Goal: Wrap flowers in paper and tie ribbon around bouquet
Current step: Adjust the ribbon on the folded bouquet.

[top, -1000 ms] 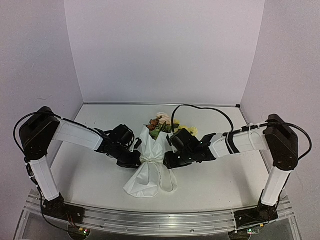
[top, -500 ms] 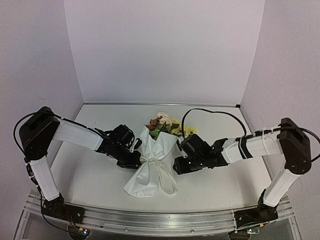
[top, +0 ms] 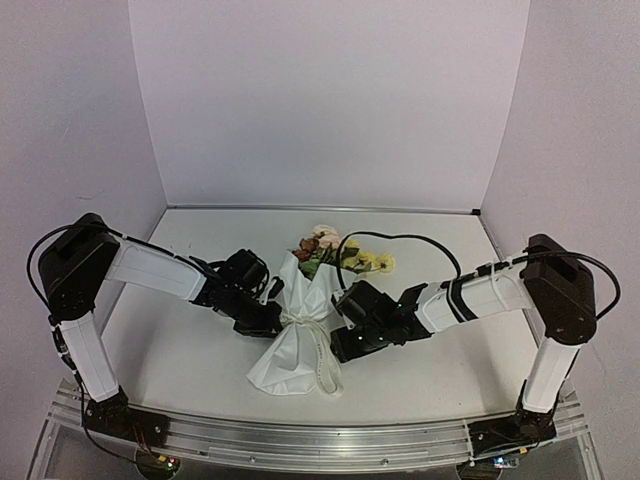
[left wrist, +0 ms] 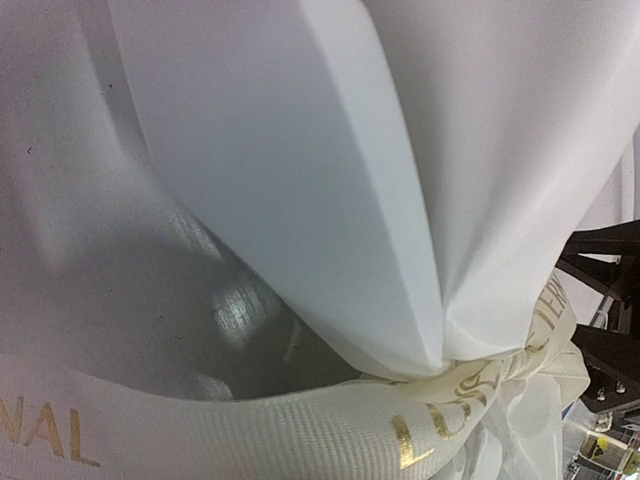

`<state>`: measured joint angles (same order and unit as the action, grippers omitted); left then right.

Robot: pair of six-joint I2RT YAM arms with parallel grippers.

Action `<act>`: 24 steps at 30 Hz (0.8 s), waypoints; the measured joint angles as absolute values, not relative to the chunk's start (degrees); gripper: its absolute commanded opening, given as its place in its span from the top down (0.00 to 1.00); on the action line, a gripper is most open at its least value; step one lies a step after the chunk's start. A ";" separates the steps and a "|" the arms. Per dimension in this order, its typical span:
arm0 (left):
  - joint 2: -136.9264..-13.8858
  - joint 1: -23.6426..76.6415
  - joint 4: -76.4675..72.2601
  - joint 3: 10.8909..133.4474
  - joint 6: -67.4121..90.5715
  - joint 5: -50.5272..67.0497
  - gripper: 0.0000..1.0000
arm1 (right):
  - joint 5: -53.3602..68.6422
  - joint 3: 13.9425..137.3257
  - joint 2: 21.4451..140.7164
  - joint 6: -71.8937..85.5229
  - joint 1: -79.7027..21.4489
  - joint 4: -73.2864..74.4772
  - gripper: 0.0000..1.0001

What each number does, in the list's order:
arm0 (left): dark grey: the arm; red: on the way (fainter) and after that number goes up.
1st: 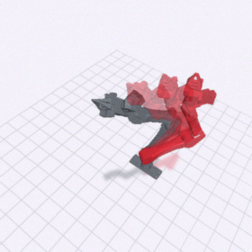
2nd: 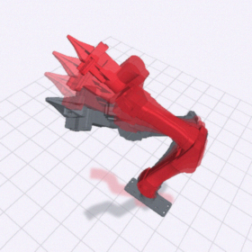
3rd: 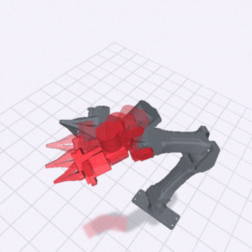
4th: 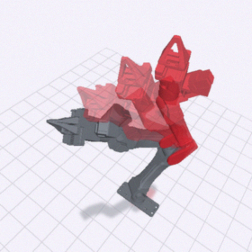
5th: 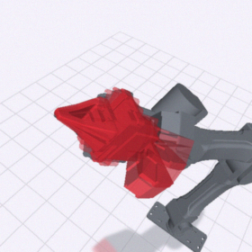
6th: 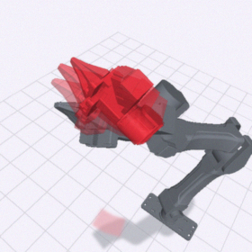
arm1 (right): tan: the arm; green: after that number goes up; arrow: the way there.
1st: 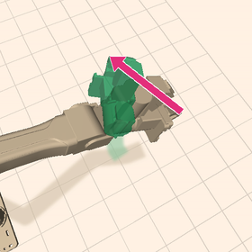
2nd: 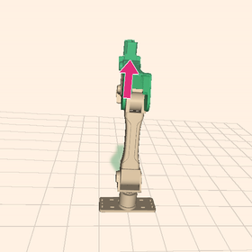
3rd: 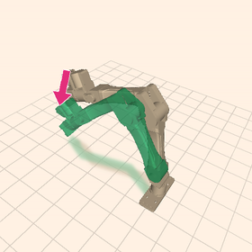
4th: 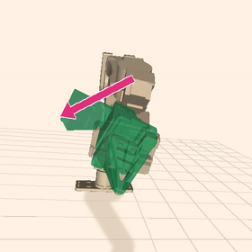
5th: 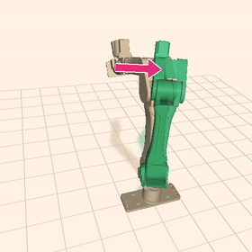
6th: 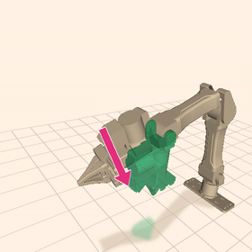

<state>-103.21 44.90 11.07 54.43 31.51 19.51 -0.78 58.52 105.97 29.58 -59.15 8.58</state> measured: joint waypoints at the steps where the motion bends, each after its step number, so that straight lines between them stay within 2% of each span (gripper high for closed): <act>1: -103.20 44.88 11.08 54.43 31.51 19.51 1.00 | -0.86 58.52 105.97 29.46 -59.32 8.63 0.45; 6: -103.20 44.84 11.09 54.43 31.51 19.58 1.00 | -1.70 59.83 106.67 29.12 -59.57 9.17 0.47; 10: -103.20 44.77 11.09 54.43 31.51 19.76 1.00 | -3.21 61.89 108.31 28.93 -59.57 9.17 0.57; 19: -103.20 44.73 11.14 54.43 31.52 19.72 1.00 | -6.90 63.70 110.04 28.86 -59.57 9.76 0.98; 24: -102.75 44.54 11.13 54.33 32.01 18.50 1.00 | -9.85 63.69 109.99 29.92 -59.57 11.02 1.00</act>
<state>-102.75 44.54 11.13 54.33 32.01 18.50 -9.85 63.69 109.99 29.92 -59.57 11.02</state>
